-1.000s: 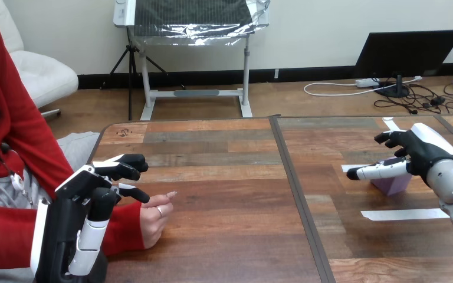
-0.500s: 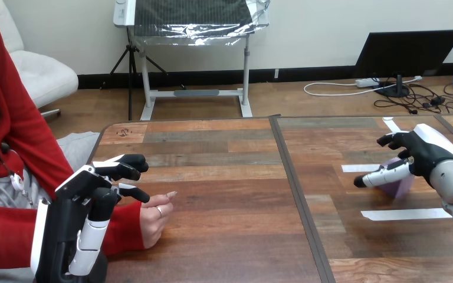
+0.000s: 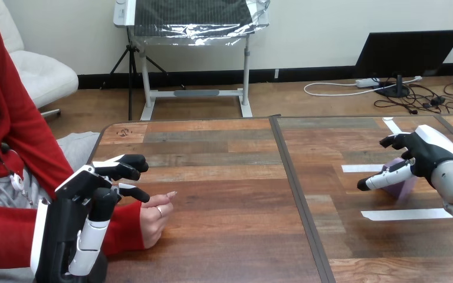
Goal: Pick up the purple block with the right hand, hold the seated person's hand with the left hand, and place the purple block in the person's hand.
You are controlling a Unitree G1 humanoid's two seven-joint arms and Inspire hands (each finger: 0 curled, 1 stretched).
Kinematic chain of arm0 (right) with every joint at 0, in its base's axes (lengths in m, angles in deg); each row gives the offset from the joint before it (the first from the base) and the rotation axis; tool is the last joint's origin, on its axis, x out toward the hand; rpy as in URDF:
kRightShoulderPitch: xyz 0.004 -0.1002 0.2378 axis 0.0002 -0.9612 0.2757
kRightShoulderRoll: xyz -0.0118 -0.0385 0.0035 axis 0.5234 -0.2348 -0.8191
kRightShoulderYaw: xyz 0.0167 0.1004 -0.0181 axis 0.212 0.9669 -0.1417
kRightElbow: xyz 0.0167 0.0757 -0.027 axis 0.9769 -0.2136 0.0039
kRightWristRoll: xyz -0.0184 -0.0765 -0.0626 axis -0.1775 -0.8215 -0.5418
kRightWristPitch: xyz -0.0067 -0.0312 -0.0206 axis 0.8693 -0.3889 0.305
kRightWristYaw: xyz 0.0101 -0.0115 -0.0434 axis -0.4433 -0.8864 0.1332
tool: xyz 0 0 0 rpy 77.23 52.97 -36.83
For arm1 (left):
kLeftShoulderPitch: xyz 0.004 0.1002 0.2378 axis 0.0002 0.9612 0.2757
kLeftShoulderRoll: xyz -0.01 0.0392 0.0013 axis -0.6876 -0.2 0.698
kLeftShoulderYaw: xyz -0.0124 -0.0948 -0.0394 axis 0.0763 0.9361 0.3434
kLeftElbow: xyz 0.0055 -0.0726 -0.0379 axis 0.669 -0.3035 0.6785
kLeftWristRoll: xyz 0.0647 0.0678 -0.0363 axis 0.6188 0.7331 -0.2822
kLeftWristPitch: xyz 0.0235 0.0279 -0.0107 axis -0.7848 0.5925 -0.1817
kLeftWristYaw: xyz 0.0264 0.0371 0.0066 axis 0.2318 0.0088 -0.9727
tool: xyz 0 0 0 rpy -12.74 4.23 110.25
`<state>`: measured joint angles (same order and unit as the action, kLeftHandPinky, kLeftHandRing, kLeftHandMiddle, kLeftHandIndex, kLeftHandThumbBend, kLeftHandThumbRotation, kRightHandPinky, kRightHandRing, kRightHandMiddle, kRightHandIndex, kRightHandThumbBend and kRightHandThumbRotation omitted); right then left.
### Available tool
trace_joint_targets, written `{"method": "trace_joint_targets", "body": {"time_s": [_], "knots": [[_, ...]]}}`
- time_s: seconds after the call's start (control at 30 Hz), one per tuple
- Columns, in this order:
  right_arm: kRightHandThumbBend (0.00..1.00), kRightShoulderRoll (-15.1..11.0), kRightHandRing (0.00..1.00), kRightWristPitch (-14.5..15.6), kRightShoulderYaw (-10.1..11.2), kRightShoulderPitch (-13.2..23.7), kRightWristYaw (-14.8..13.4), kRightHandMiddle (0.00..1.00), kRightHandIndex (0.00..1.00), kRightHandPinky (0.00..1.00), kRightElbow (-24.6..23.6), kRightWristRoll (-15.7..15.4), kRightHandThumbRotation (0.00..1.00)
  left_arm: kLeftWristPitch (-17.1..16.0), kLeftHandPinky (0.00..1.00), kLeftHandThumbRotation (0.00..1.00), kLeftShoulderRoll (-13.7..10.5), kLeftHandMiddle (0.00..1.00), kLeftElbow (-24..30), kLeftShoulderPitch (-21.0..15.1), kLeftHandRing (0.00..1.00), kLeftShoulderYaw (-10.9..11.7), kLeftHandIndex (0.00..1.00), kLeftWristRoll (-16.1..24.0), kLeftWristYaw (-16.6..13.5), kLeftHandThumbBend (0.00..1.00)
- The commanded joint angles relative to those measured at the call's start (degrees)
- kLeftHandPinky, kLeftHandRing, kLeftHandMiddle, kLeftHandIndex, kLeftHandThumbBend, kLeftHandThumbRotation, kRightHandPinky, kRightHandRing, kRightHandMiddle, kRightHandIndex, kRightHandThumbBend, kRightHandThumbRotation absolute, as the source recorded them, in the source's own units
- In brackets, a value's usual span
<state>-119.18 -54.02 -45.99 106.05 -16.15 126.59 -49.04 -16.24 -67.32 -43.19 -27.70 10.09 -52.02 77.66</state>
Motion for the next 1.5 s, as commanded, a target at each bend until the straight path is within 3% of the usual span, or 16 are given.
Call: {"method": "trace_joint_targets", "body": {"time_s": [0.0, 0.3, 0.8, 1.27, 1.47], "knots": [[1.00, -0.38, 0.89, 1.19, -0.41, 1.71, 0.76, 0.92, 0.88, 0.77, 0.09, -0.09, 0.17, -0.68, 0.45, 0.69, 1.68, 0.66, 0.59, 6.48, 0.68, -1.42, 0.49, -1.07, 0.33, 0.82], [1.00, -0.18, 0.88, 2.77, -0.87, 1.94, 1.20, 0.92, 0.89, 0.78, 0.15, -0.40, 0.12, -0.59, 0.45, 0.69, 1.86, 0.66, 0.73, 6.72, 0.67, -1.39, 0.49, -1.13, 0.08, 0.83], [1.00, 0.00, 0.74, 5.00, -3.51, 2.34, 1.37, 0.81, 0.89, 0.56, 0.40, -2.92, 0.08, -1.00, 0.45, 0.69, 1.92, 0.66, 0.43, 6.69, 0.67, -1.28, 0.49, -1.34, 0.14, 0.84], [0.96, 0.23, 0.79, 6.13, -4.94, 2.60, 1.99, 0.84, 0.86, 0.62, 0.51, -4.05, 0.06, -0.38, 0.45, 0.69, 1.85, 0.67, 0.93, 6.96, 0.68, -1.42, 0.49, -1.65, 0.09, 0.85], [0.95, 0.34, 0.81, 6.24, -3.96, 2.56, 2.43, 0.86, 0.86, 0.64, 0.45, -3.06, 0.08, -0.41, 0.45, 0.68, 1.81, 0.67, 0.83, 6.94, 0.68, -1.37, 0.49, -1.53, 0.03, 0.85]]}}
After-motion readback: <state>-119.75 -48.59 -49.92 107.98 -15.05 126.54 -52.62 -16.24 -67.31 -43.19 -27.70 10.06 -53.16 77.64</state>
